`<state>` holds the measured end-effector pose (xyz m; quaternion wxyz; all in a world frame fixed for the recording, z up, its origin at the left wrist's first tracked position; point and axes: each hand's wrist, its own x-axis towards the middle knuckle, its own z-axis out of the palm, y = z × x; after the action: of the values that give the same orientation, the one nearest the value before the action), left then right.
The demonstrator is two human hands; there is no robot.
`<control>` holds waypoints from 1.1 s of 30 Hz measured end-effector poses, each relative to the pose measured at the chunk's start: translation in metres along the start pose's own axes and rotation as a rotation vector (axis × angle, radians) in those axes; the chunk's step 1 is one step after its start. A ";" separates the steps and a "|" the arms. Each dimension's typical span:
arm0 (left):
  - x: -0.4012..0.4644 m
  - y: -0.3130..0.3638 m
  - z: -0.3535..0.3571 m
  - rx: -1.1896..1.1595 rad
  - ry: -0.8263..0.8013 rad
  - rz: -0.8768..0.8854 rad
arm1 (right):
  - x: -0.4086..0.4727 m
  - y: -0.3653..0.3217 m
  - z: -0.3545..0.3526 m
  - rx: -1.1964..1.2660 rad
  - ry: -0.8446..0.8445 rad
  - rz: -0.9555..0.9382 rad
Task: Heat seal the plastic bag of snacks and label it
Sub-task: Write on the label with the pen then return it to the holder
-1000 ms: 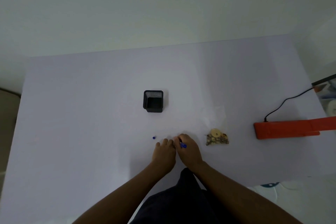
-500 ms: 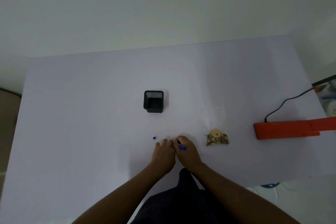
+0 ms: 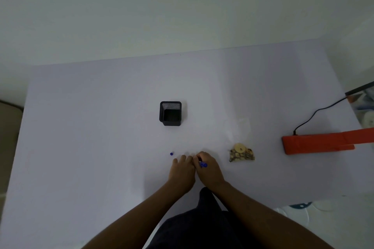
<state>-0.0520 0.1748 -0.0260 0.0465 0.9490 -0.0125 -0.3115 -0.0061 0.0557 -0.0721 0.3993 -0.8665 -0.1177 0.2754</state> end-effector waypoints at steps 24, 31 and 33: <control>0.001 0.001 -0.002 0.009 -0.018 -0.016 | -0.004 0.011 -0.005 -0.015 0.038 0.002; -0.001 0.000 -0.001 -0.007 -0.009 -0.011 | -0.003 0.004 0.000 0.042 0.013 0.010; -0.001 0.000 -0.001 -0.007 -0.008 -0.011 | -0.004 0.008 -0.002 0.025 0.014 0.008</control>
<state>-0.0523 0.1748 -0.0251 0.0479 0.9477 -0.0063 -0.3155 -0.0083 0.0476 -0.0753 0.4097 -0.8639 -0.1080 0.2722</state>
